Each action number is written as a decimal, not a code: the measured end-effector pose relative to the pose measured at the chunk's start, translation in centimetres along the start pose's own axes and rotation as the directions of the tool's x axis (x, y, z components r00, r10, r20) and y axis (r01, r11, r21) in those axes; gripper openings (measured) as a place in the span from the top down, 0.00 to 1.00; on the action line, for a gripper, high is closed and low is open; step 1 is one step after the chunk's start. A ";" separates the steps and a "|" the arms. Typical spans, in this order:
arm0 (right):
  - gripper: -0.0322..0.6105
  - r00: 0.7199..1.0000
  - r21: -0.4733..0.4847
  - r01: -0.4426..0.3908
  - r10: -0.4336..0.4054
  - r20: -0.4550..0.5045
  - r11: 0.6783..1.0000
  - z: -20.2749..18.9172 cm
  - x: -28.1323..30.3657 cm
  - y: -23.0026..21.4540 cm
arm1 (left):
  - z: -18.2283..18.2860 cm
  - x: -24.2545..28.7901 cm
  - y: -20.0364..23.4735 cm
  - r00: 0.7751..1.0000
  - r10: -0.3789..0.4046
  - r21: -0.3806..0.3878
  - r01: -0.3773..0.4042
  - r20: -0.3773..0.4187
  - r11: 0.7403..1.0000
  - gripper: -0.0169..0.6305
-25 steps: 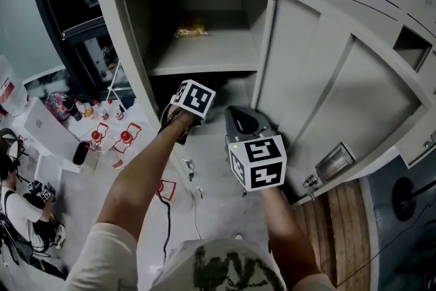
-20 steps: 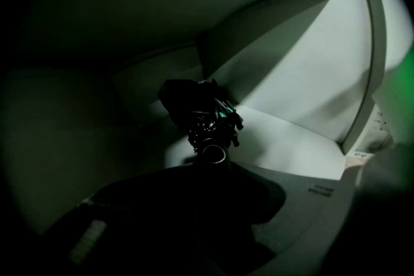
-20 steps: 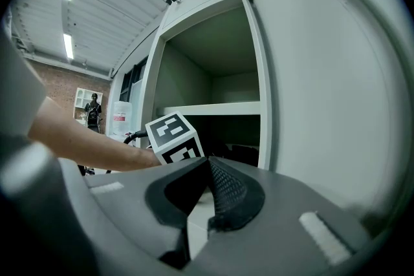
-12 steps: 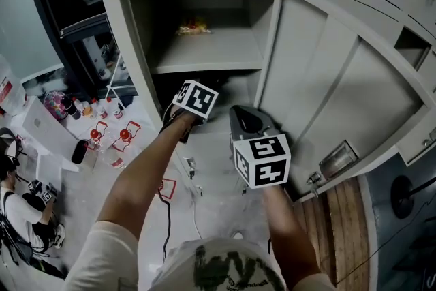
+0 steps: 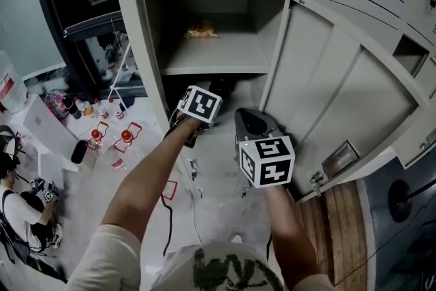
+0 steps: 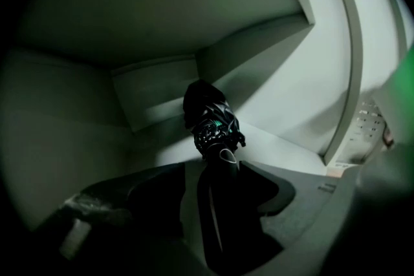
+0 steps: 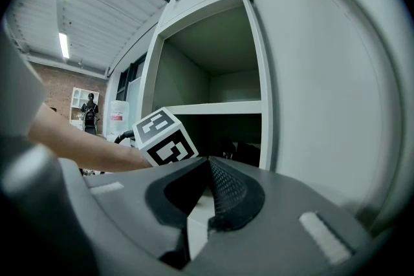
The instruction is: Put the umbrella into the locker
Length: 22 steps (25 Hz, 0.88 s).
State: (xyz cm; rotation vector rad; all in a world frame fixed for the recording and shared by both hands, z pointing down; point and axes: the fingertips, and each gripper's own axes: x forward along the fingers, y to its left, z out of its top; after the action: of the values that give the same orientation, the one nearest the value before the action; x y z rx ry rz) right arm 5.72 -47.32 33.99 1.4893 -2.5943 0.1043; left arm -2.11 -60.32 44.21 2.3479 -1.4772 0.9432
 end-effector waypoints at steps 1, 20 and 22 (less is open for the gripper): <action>0.95 1.000 0.001 0.002 -0.002 -0.002 1.000 -0.1 0.0 0.1 | 0.1 -0.3 -0.1 1.000 -0.002 -0.003 0.002 0.014 1.000 0.54; 0.95 0.997 0.050 0.078 -0.078 0.012 0.996 0.8 -1.9 0.8 | 3.6 -12.8 -2.8 0.912 -0.166 -0.053 0.199 0.375 0.979 0.57; 0.95 0.996 0.054 0.084 -0.085 0.017 0.995 1.0 -2.1 1.2 | 3.4 -14.5 -2.6 0.899 -0.167 -0.039 0.199 0.405 0.979 0.58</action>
State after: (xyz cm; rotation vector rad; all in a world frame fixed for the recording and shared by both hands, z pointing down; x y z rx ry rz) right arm 5.65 -45.04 32.71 1.6231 -2.5584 0.1519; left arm -2.71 -50.15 33.04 2.6732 -1.3532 0.3600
